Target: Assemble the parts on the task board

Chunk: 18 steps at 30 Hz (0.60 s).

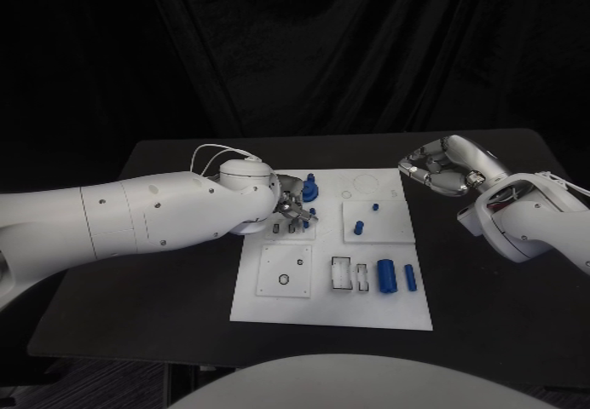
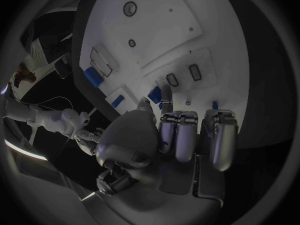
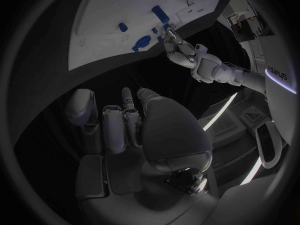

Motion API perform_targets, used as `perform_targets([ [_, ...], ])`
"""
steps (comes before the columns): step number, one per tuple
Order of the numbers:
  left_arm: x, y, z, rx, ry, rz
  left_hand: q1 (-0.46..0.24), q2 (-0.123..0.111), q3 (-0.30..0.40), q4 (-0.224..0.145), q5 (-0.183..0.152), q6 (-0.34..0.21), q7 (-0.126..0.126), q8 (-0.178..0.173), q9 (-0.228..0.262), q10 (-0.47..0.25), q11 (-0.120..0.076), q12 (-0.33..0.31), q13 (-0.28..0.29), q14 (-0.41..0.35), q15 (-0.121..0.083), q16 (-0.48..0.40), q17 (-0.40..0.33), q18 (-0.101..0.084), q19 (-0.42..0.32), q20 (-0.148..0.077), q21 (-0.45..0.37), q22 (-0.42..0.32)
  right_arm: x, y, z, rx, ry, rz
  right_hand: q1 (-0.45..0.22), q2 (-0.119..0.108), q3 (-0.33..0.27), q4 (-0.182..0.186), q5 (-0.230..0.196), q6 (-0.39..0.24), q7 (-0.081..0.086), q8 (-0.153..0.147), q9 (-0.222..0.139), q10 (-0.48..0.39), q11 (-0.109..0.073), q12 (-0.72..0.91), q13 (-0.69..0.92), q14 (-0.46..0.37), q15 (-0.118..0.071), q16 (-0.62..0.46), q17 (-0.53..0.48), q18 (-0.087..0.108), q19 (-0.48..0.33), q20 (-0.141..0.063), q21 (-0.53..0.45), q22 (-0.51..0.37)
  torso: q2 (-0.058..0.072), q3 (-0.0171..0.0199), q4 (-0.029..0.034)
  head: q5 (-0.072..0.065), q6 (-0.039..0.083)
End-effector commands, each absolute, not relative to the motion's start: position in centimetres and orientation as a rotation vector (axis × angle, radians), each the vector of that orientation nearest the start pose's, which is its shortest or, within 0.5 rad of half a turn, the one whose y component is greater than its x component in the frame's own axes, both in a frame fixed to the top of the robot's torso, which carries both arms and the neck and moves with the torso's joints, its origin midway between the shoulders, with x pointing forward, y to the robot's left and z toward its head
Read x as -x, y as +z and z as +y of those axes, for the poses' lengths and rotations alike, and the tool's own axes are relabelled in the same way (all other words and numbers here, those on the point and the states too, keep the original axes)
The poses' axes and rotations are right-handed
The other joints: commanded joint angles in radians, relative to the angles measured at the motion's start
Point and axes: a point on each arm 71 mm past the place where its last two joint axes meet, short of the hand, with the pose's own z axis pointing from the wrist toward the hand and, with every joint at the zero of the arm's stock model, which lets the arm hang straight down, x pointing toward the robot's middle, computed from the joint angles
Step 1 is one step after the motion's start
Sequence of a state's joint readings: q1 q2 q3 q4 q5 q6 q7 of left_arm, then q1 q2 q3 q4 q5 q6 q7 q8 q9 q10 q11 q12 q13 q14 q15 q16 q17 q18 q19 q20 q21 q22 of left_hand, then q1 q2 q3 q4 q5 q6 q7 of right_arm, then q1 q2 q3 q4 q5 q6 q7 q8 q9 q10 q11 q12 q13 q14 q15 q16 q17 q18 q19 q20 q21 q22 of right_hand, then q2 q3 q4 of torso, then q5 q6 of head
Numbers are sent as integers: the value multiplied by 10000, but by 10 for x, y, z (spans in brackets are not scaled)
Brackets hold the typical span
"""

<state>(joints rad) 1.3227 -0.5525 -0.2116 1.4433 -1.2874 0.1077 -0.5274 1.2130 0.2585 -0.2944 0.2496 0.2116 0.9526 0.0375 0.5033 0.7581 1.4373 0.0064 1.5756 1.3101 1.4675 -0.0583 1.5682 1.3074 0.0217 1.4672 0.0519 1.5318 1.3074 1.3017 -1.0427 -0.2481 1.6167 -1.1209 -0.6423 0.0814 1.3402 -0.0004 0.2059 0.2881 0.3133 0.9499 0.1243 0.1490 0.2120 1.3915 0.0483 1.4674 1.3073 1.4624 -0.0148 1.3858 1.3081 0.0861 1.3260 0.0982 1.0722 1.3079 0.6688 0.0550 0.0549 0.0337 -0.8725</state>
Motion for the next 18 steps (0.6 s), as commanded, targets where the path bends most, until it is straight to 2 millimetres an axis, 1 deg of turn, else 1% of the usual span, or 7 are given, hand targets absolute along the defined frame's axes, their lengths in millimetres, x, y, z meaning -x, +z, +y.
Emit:
perform_targets([
  [1, -482, -222, 98, -2643, -3550, 21898, 93, 30, 87, -8, 45, 76, 1, -84, 7, 1335, -325, -48, 2606, 1033, -91, 26, 2634, 41, 243, -52, -47, 1700, -454, -184, -281, -1414, 7104, 14840, 108, 11, 57, 0, 35, 57, 26, 9, -13, -64, 29, -55, 1111, 88, 11, 32, 640, 173, 81, -21, -54, 1183, -16, -19, 17, -31, -1],
  [4, -482, -222, 97, -2639, -3656, 21851, 87, 36, 111, -1, 61, 72, 7, -132, 6, 1335, -323, -48, 2606, 1033, -92, 26, 2634, 43, 235, -54, -53, 1691, -454, -184, -281, -1414, 7092, 14846, 108, 11, 57, 0, 35, 57, 26, 9, -13, -64, 29, -55, 1111, 88, 11, 32, 640, 173, 81, -21, -54, 1183, -14, -29, 23, -32, -1],
  [6, -481, -222, 97, -2648, -3702, 21840, 86, 36, 121, 0, 73, 72, 8, -152, 6, 1335, -322, -48, 2606, 1033, -92, 26, 2634, 46, 225, -55, -60, 1679, -454, -184, -281, -1363, 7098, 14833, 108, 11, 57, 0, 35, 57, 26, 9, -13, -64, 29, -55, 1111, 88, 11, 32, 640, 173, 81, -21, -54, 1183, -18, -29, 18, -36, -1],
  [10, -481, -222, 97, -2677, -3757, 21839, 87, 34, 149, 0, 110, 72, 13, -203, 8, 1335, -319, -48, 2606, 1033, -91, 26, 2634, 50, 213, -56, -69, 1665, -454, -184, -280, -1152, 7057, 14802, 114, 5, 63, 1, 48, 54, 27, 7, -16, -78, 29, -64, 1098, 87, 10, 29, 635, 176, 78, -22, -70, 1179, -23, -19, 1, -39, -1],
  [14, -481, -223, 96, -2704, -3777, 21854, 100, 20, 204, -12, 189, 87, 17, -288, 19, 1335, -315, -48, 2606, 1033, -89, 26, 2634, 55, 197, -56, -83, 1647, -454, -185, -279, -1025, 7029, 14822, 120, -1, 68, 1, 59, 52, 27, 6, -18, -90, 30, -72, 1086, 86, 10, 25, 629, 178, 75, -23, -84, 1176, -27, -12, 2, -34, -1],
  [16, -482, -223, 96, -2725, -3775, 21875, 120, -18, 288, -31, 377, 136, 16, -399, 48, 1335, -314, -48, 2606, 1033, -88, 26, 2634, 57, 193, -57, -93, 1643, -454, -186, -279, -1000, 7009, 14863, 138, -12, 81, -3, 81, 50, 26, 5, -22, -98, 28, -78, 1076, 82, 9, 14, 614, 181, 73, -25, -101, 1173, -29, -15, 19, -49, -1],
  [18, -482, -223, 96, -2743, -3796, 21881, 125, -30, 318, -36, 438, 150, 17, -439, 59, 1335, -316, -48, 2606, 1033, -89, 26, 2634, 59, 186, -57, -100, 1635, -454, -187, -280, -988, 6989, 14916, 159, -21, 97, -6, 108, 53, 25, 6, -25, -108, 27, -87, 1063, 83, 7, 13, 611, 180, 81, -26, -99, 1175, -26, -18, 17, -51, -1],
])
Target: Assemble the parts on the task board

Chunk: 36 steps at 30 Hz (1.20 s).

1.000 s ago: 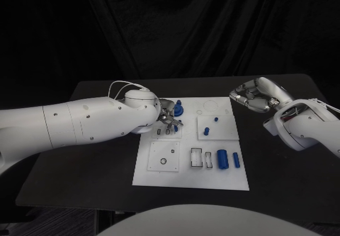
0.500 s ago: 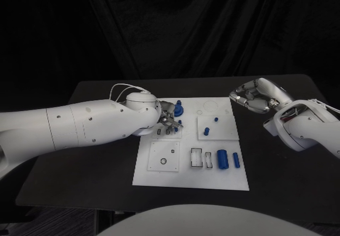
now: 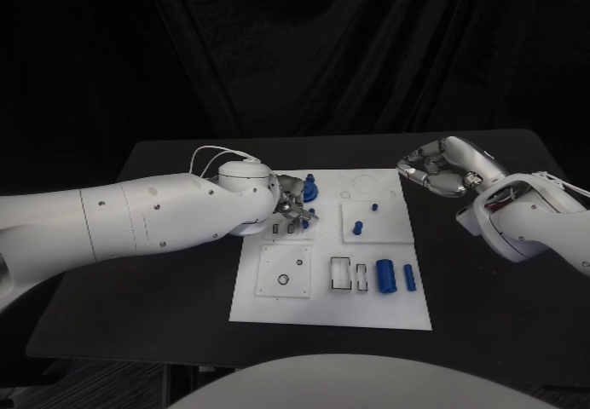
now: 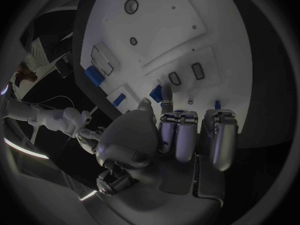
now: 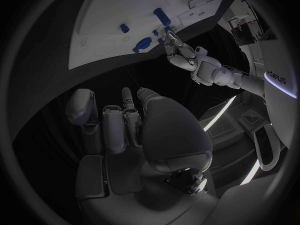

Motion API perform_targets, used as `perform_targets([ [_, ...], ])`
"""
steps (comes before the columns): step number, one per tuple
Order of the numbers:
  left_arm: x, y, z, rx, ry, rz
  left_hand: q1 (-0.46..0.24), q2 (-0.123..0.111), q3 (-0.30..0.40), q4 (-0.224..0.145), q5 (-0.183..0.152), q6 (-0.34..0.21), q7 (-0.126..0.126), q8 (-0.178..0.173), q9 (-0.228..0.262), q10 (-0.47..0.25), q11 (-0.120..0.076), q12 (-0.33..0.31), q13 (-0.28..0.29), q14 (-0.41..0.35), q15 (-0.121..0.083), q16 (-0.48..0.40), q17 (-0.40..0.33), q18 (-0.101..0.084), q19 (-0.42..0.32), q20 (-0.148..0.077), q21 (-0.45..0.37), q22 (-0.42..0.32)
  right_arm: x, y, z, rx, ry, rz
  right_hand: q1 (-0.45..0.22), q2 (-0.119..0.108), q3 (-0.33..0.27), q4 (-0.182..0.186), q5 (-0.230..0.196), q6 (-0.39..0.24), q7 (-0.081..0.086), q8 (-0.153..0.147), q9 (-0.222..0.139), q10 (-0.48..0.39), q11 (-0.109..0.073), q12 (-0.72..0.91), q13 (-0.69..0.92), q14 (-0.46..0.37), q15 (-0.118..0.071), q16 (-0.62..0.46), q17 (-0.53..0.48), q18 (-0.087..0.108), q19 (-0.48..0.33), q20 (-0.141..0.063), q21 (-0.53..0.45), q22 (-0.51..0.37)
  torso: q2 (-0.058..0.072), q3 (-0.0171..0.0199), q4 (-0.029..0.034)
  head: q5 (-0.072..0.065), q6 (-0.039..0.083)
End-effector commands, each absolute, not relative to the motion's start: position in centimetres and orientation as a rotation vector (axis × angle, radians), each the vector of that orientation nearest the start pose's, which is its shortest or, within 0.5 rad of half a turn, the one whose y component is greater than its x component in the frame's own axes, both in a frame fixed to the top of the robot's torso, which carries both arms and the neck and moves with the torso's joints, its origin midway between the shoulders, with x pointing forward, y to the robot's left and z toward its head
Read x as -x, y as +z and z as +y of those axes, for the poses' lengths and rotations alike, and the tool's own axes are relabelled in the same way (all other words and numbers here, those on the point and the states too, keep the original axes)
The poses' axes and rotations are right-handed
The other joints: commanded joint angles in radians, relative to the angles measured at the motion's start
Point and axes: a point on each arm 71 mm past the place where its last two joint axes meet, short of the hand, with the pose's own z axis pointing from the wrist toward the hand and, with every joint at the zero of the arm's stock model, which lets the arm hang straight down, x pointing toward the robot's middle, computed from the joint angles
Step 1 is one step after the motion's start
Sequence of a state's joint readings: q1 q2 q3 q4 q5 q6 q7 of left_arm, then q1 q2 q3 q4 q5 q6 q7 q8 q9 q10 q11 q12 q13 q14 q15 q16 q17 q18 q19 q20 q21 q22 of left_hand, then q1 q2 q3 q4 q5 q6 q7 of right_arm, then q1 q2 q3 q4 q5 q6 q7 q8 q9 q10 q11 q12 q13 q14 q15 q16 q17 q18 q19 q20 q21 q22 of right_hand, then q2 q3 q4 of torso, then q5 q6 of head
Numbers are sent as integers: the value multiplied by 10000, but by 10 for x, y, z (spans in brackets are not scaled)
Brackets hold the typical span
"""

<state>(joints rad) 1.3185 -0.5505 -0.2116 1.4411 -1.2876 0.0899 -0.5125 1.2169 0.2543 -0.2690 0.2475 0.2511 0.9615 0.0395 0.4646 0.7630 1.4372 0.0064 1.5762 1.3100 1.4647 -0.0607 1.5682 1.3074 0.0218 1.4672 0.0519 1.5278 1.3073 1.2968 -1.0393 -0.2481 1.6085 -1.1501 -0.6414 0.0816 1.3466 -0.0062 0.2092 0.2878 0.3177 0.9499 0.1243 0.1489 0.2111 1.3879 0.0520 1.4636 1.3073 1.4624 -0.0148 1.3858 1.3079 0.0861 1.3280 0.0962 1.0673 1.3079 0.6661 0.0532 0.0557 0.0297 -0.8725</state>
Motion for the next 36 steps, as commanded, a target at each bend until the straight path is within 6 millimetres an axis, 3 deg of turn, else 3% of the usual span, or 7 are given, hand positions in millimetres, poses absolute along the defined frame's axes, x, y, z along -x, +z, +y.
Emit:
perform_targets([
  [1, -482, -223, 96, -2757, -3809, 21888, 88, 3, 72, -16, 59, 59, -2, -69, 13, 1336, -315, -55, 2608, 1061, -65, 26, 2634, 60, 181, -58, -63, 1630, -454, -187, -280, -983, 6974, 14951, 122, 31, 84, -8, 101, 60, 22, 10, -19, -72, -12, -51, 1059, 84, 6, 12, 609, 182, 60, -8, -67, 1173, 1, -1, 10, -28, -1],
  [6, -482, -224, 95, -2771, -3803, 21906, 98, -14, 105, -25, 111, 63, 0, -117, 24, 1336, -314, -55, 2608, 1061, -64, 26, 2634, 65, 165, -57, -75, 1612, -454, -188, -281, -980, 6949, 15000, 338, -36, 224, -45, 382, 106, 10, 39, -29, -104, -25, -79, 1015, 72, -7, -15, 567, 186, 71, -21, -117, 1171, 0, -1, 12, -60, -1],
  [10, -483, -225, 95, -2785, -3766, 21939, 152, -65, 251, -65, 369, 100, -1, -273, 77, 1336, -313, -55, 2608, 1061, -62, 26, 2634, 66, 162, -57, -87, 1612, -454, -188, -281, -981, 6941, 15030, 443, -82, 298, -50, 543, 138, 4, 59, -34, -112, -32, -87, 999, 75, -13, -11, 563, 184, 83, -28, -131, 1178, -1, 1, 10, -73, -1],
  [23, -480, -230, 94, -2755, -3656, 22082, 207, -213, 529, -86, 896, 213, -24, -510, 224, 1336, -333, -55, 2608, 1061, -78, 26, 2634, 53, 216, -68, -72, 1675, -453, -188, -278, -876, 7053, 15015, 178, -56, 277, 49, 385, 247, -4, 112, -38, -99, -32, -80, 986, 78, -12, -7, 548, 182, 102, -29, -164, 1187, 1, 0, 4, -75, -1],
  [26, -480, -231, 94, -2733, -3661, 22086, 264, -290, 671, -121, 1124, 239, -40, -600, 290, 1336, -349, -55, 2608, 1061, -92, 26, 2634, 55, 214, -80, -80, 1672, -453, -188, -278, -865, 7062, 15012, 178, -56, 277, 49, 385, 247, -4, 112, -38, -99, -32, -80, 986, 78, -12, -7, 548, 182, 102, -29, -164, 1187, 6, -2, 10, -71, -1],
  [28, -480, -231, 95, -2727, -3670, 22094, 390, -416, 939, -201, 1536, 268, -64, -731, 383, 1336, -371, -55, 2608, 1061, -113, 26, 2634, 54, 221, -99, -85, 1683, -453, -188, -278, -860, 7067, 15012, 155, -53, 276, 48, 369, 249, -6, 112, -41, -98, -34, -80, 984, 79, -13, -5, 549, 181, 107, -30, -162, 1190, 4, -3, 14, -71, -1],
  [36, -477, -232, 95, -2735, -3678, 22143, 548, -600, 1428, -304, 1710, 332, -95, -880, 514, 1336, -402, -55, 2608, 1061, -141, 26, 2634, 44, 258, -129, -74, 1728, -454, -188, -278, -841, 7084, 15023, 176, -48, 304, 19, 405, 249, -21, 111, -46, -92, -47, -76, 986, 78, -19, -8, 542, 183, 108, -33, -174, 1190, 2, -3, 15, -44, -1],
])
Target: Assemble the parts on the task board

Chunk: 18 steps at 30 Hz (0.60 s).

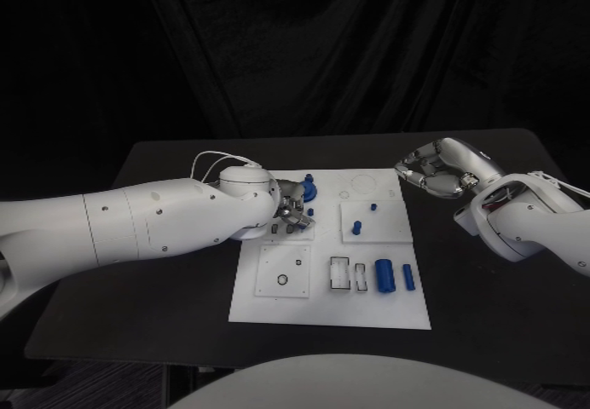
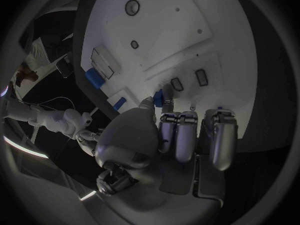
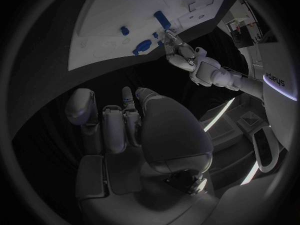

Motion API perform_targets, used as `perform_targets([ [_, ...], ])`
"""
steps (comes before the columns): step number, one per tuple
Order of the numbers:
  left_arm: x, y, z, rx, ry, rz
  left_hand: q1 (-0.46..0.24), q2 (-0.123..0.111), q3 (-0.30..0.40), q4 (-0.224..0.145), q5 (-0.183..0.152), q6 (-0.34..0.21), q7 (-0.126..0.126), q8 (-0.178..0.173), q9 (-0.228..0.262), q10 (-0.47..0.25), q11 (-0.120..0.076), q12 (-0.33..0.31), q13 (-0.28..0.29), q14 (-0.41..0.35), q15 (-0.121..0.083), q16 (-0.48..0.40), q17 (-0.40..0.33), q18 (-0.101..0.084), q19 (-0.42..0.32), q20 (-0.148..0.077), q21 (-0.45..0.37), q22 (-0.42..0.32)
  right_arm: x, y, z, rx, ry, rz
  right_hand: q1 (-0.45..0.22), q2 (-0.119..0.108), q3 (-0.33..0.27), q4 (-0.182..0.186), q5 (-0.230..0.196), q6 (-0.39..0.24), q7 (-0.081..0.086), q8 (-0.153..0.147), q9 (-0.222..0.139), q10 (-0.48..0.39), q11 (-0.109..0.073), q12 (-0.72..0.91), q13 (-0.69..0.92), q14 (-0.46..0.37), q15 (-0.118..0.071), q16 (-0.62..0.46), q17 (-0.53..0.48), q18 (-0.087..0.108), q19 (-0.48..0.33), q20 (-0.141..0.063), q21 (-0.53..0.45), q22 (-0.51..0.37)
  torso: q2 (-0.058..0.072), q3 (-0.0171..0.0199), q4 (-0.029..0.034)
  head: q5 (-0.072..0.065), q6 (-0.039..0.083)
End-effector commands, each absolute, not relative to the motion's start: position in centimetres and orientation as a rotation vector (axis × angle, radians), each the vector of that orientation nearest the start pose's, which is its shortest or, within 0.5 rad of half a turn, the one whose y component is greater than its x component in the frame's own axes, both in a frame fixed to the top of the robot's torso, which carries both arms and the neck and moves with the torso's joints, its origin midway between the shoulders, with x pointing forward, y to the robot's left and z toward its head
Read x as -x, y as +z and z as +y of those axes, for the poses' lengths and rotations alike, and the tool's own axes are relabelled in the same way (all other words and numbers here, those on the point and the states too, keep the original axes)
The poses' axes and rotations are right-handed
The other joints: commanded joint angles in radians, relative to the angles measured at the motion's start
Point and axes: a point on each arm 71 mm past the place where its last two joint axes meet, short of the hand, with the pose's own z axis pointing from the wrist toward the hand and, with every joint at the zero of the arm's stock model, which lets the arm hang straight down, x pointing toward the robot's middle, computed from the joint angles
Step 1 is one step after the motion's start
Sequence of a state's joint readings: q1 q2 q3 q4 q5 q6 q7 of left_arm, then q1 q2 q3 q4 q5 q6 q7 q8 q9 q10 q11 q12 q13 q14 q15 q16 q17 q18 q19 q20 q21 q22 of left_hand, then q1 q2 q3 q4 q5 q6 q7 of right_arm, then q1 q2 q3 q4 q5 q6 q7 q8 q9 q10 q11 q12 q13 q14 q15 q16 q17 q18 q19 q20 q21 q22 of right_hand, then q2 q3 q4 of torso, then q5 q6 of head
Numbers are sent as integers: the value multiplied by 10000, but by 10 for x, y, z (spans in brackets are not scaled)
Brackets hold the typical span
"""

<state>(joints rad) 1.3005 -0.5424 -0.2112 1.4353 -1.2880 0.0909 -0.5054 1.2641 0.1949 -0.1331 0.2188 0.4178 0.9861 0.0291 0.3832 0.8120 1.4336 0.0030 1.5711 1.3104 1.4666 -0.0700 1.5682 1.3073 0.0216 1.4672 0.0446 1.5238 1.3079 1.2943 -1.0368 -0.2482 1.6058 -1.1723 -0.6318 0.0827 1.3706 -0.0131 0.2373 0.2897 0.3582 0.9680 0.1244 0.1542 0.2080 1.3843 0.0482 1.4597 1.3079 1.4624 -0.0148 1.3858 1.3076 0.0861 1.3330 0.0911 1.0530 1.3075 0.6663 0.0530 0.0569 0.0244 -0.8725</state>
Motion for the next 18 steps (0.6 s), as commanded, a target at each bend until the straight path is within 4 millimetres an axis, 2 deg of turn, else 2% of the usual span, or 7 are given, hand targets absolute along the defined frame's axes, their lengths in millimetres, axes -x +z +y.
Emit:
perform_targets([
  [1, -477, -233, 95, -2731, -3678, 22146, 91, -86, 242, -32, 155, 126, -3, -102, 73, 1372, -380, -3, 2604, 1042, -57, 26, 2635, 45, 265, -69, -33, 1731, -454, -188, -278, -841, 7082, 15024, -38, 14, 46, -14, 57, 63, -27, 56, -19, -59, -16, -38, 975, 75, -26, -12, 537, 184, 61, 13, -35, 1196, 1, -2, 5, 8, -1],
  [6, -477, -233, 97, -2670, -3700, 22113, 64, -434, 1023, -42, 348, 225, -41, -230, 305, 1372, -409, -3, 2604, 1042, -88, 26, 2635, 44, 278, -106, -42, 1748, -454, -189, -278, -846, 7066, 15040, -13, 4, 76, -19, 138, 65, -30, 56, -25, -60, -21, -38, 971, 78, -32, -7, 539, 187, 60, 7, -54, 1195, 0, 1, 5, 12, -1],
  [10, -477, -233, 99, -2578, -3727, 22056, -232, -977, 2263, 38, 472, 318, -24, -359, 650, 1372, -430, -3, 2604, 1042, -128, 26, 2635, 38, 292, -104, -55, 1772, -454, -189, -279, -860, 7042, 15052, 0, -2, 94, -20, 186, 63, -29, 54, -29, -59, -23, -37, 970, 77, -35, -10, 533, 186, 65, 5, -55, 1198, -4, -1, 10, 16, -1],
  [13, -477, -232, 101, -2494, -3760, 21993, -387, -1260, 2925, 13, 760, 363, -44, -409, 827, 1372, -426, -3, 2604, 1042, -117, 26, 2635, 41, 298, -123, -62, 1784, -454, -189, -279, -867, 7031, 15064, 0, -2, 94, -20, 186, 63, -29, 54, -29, -59, -23, -37, 970, 77, -35, -10, 533, 186, 65, 5, -55, 1198, -4, -1, 6, 11, -1],
  [15, -476, -232, 103, -2410, -3783, 21939, -604, -1507, 3499, -3, 793, 414, -51, -443, 993, 1372, -432, -3, 2604, 1042, -120, 26, 2635, 40, 306, -128, -67, 1797, -454, -189, -280, -876, 7017, 15079, 7, -5, 104, -20, 216, 65, -30, 55, -31, -55, -23, -34, 972, 79, -36, -6, 536, 185, 67, 3, -56, 1199, 4, -2, 7, 4, -1],
  [17, -475, -231, 107, -2291, -3790, 21879, -807, -1693, 3983, -50, 782, 456, -54, -479, 1139, 1372, -439, -3, 2604, 1042, -124, 26, 2635, 38, 314, -131, -70, 1811, -454, -189, -280, -893, 6994, 15101, 12, -5, 114, -19, 241, 67, -31, 56, -32, -59, -24, -37, 967, 75, -37, -13, 526, 185, 68, 2, -60, 1200, 4, -3, 5, 13, -1],
  [18, -475, -231, 108, -2252, -3788, 21860, -807, -1693, 3983, -50, 782, 456, -54, -479, 1139, 1372, -439, -3, 2604, 1042, -124, 26, 2635, 38, 314, -131, -70, 1811, -454, -189, -281, -898, 6987, 15107, 12, -5, 114, -19, 241, 67, -31, 56, -32, -59, -24, -37, 967, 75, -37, -13, 526, 185, 68, 2, -60, 1200, 0, -3, 5, 18, -1],
])
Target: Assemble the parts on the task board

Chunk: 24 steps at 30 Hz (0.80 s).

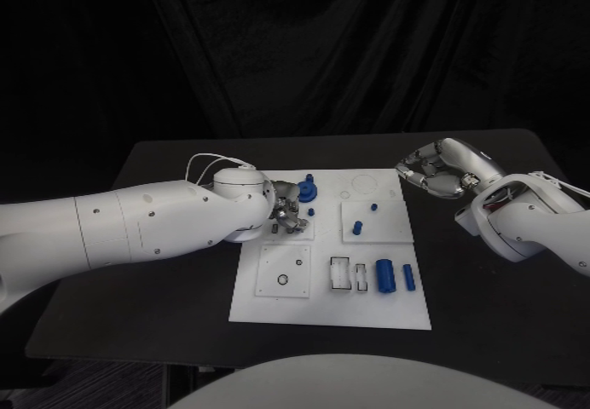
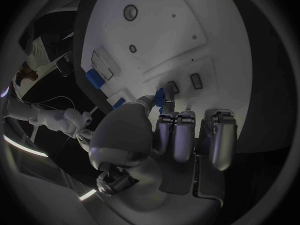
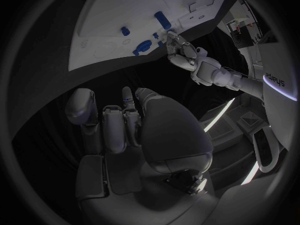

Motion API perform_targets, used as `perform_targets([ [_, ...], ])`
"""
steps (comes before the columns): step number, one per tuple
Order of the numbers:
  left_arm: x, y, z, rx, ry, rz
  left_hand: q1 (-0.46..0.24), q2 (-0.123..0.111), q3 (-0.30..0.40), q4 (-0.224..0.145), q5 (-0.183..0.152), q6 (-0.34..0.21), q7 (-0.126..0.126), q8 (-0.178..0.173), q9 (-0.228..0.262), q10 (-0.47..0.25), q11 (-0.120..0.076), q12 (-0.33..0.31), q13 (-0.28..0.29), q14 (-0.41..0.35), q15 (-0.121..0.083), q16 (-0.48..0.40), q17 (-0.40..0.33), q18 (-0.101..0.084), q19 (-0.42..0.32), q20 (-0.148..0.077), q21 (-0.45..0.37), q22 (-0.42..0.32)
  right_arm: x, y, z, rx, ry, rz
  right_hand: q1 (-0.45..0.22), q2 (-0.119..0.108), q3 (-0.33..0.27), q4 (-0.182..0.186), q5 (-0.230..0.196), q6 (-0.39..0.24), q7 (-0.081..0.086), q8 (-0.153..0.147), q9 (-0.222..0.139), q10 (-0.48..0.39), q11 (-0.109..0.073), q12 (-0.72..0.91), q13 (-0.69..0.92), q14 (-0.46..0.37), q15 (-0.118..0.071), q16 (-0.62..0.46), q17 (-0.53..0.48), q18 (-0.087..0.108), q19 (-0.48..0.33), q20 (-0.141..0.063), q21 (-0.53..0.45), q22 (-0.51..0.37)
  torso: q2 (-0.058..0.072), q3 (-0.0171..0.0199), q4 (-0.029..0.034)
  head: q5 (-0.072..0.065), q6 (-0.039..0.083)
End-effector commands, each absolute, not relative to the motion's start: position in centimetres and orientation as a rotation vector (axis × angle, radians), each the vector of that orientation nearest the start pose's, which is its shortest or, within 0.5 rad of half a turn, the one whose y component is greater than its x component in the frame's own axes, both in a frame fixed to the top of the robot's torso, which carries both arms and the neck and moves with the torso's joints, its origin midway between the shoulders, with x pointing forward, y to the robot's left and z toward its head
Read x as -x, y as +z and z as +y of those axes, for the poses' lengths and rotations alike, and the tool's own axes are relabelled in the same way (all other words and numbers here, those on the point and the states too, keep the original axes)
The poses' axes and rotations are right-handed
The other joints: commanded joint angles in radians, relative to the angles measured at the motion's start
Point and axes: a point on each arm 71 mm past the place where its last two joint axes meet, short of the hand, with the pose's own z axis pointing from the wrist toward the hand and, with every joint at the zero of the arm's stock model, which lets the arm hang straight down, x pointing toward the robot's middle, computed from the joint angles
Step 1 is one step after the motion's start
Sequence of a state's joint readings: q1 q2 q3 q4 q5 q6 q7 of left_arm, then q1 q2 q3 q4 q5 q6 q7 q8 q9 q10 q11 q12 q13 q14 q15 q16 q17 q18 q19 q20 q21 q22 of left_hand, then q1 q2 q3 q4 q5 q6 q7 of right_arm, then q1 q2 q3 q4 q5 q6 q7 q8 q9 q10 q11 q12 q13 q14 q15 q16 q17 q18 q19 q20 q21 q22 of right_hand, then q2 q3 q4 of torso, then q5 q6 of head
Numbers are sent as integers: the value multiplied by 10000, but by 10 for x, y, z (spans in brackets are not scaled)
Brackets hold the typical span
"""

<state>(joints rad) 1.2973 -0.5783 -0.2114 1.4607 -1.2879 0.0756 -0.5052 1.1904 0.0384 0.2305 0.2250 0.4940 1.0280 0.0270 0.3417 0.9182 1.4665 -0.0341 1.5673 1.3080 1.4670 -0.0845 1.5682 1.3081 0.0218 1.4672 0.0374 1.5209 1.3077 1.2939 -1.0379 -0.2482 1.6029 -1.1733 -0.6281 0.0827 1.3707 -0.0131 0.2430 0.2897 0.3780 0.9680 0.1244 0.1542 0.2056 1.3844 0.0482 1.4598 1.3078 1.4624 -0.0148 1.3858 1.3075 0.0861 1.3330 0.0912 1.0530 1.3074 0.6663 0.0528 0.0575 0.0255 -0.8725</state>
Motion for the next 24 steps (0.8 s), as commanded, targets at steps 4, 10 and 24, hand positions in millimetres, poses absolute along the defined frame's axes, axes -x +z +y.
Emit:
perform_targets([
  [4, -473, -230, 115, -2042, -3724, 21797, -287, -287, 776, -182, -13, 86, -37, -102, 220, 1043, -73, 35, 2628, 1038, 17, 26, 2627, 33, 326, -63, -43, 1828, -454, -189, -282, -926, 6947, 15133, 17, -10, 67, -19, 73, 68, -31, 56, -11, -61, -24, -38, 966, 76, -38, -10, 529, 186, 69, 0, -65, 1202, 1, -1, -2, 20, -1],
  [10, -473, -230, 125, -1839, -3484, 21836, -438, -378, 1012, -238, -32, 144, -47, -118, 311, 1043, -84, 35, 2628, 1038, 7, 26, 2627, 25, 356, -71, -28, 1862, -454, -190, -283, -945, 6902, 15205, 27, -15, 83, -20, 119, 69, -31, 57, -13, -65, -25, -40, 961, 70, -39, -21, 515, 186, 72, -2, -69, 1203, 4, -4, 0, 71, -1],
  [24, -476, -228, 137, -698, -3311, 21469, -918, -449, 1369, -207, -294, 334, -85, -152, 490, 1043, -127, 35, 2628, 1038, -37, 26, 2627, 11, 412, -108, -7, 1916, -454, -192, -284, -984, 6845, 15311, 44, -22, 105, -24, 169, 73, -33, 59, -16, -94, -26, -57, 935, 61, -40, -36, 495, 190, 61, -3, -101, 1198, -4, -3, 12, 104, -1],
])
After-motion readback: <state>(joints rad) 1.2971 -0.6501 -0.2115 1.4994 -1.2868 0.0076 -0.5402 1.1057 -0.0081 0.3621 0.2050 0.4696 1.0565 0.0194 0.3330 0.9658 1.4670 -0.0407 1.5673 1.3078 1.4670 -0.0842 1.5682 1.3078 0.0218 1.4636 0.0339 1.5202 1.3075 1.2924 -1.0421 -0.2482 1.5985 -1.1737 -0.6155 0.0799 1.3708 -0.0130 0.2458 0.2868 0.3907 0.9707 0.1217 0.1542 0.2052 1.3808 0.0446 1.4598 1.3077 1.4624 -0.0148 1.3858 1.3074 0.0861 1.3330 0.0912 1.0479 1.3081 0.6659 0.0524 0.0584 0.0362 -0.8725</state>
